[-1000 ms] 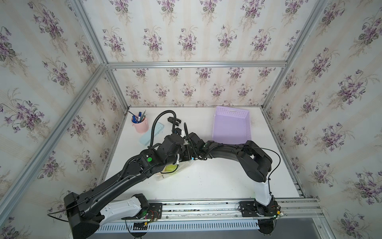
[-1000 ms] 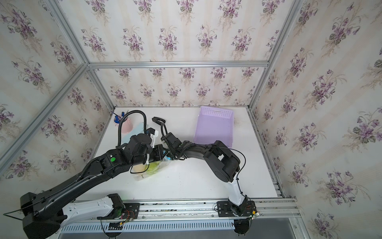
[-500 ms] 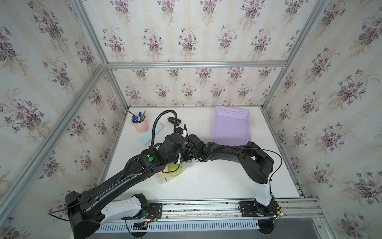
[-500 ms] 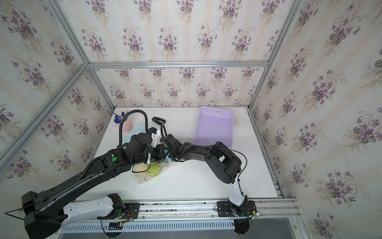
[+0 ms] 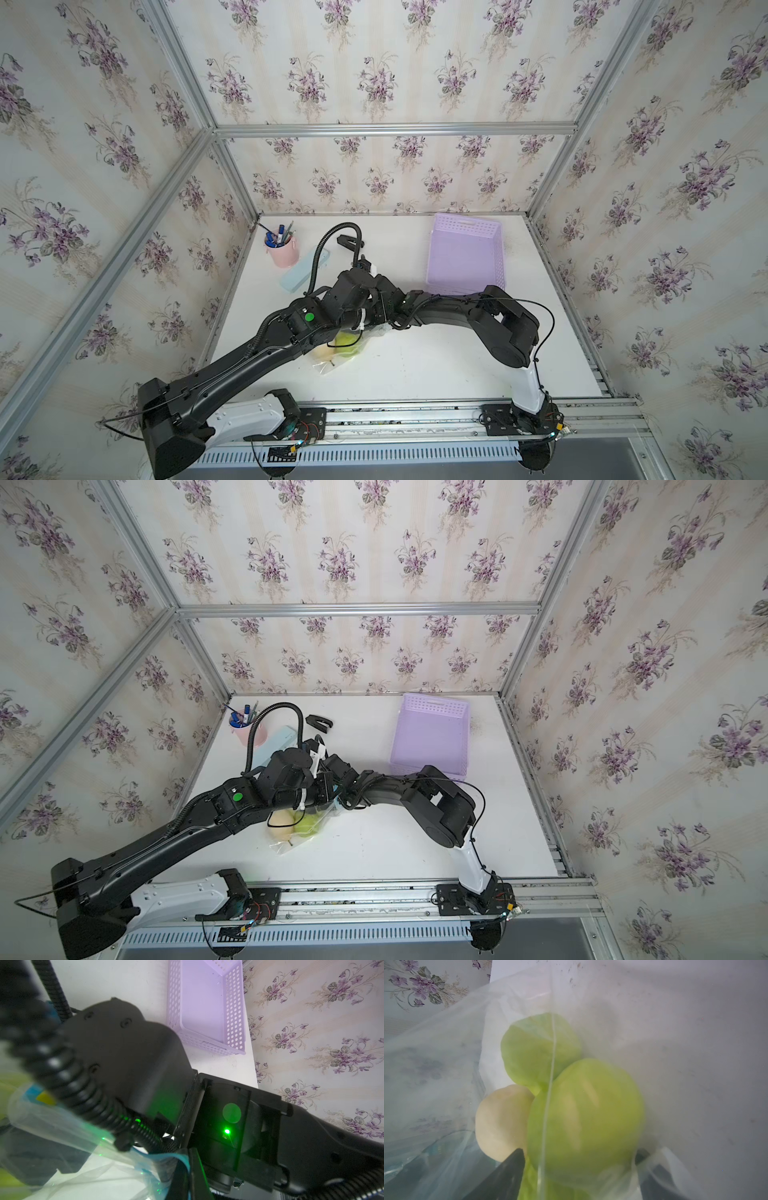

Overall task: Open the zip-top bag and take out the pear
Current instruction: Pick up the pear from the zipper food storage bag.

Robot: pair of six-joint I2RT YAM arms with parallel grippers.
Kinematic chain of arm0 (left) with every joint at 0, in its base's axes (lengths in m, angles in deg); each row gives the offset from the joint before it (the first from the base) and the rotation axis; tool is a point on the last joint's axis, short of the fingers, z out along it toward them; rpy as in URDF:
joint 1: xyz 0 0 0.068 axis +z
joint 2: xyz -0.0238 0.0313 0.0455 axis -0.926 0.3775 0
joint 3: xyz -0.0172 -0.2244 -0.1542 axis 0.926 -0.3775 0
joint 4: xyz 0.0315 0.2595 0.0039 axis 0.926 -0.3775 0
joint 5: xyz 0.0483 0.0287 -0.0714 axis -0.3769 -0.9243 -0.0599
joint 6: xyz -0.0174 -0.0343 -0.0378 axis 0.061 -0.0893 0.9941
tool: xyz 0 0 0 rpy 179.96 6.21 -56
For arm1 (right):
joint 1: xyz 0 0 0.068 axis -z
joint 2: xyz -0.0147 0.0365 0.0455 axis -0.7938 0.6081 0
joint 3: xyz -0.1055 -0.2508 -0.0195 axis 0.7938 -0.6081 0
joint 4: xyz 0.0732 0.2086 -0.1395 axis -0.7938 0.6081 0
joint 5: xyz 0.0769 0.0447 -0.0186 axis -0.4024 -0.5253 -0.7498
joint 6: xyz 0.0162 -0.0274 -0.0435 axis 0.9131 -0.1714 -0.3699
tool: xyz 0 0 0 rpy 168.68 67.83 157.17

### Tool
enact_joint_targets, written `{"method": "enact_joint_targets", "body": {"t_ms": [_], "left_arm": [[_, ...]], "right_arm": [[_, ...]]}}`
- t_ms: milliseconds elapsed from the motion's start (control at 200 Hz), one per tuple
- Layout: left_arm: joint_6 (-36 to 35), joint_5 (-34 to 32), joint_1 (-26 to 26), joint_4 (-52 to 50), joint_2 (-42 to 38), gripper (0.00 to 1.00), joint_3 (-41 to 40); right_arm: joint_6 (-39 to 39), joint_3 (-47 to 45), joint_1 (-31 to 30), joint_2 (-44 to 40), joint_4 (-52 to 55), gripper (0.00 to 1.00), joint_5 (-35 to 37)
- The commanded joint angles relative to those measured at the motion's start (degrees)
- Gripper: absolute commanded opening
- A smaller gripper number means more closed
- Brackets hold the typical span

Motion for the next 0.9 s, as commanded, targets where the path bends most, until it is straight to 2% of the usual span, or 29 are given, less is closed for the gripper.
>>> {"method": "enact_joint_targets", "body": {"t_ms": [0,130,200,300,345,545,894], "left_arm": [[0.71,4.97,-0.23,11.73,0.75,0.0,0.02],[1.21,5.28,-0.85,13.09,1.89,0.0,0.4],[1.22,5.37,-0.86,13.01,2.05,0.0,0.51],[1.2,4.58,-0.86,12.46,1.1,0.0,-0.04],[1.05,3.89,-0.86,11.78,0.35,0.0,-0.37],[0.49,1.14,0.51,6.21,-2.74,0.0,-1.28],[-4.3,-1.47,5.81,-2.47,-0.35,0.0,2.42]], "right_arm": [[1.29,1.09,-1.06,1.35,0.16,0.91,4.7],[4.5,2.49,-1.27,3.18,-0.22,0.88,6.75],[5.5,3.77,-1.27,4.27,0.84,0.78,7.61],[7.56,4.08,-0.87,4.62,0.43,0.57,7.93],[7.78,3.73,-0.83,4.21,-0.21,0.51,7.87],[6.38,1.55,-0.06,-0.88,-0.09,0.47,5.82],[6.29,-7.56,4.8,-13.45,3.46,0.4,-7.97]]}}
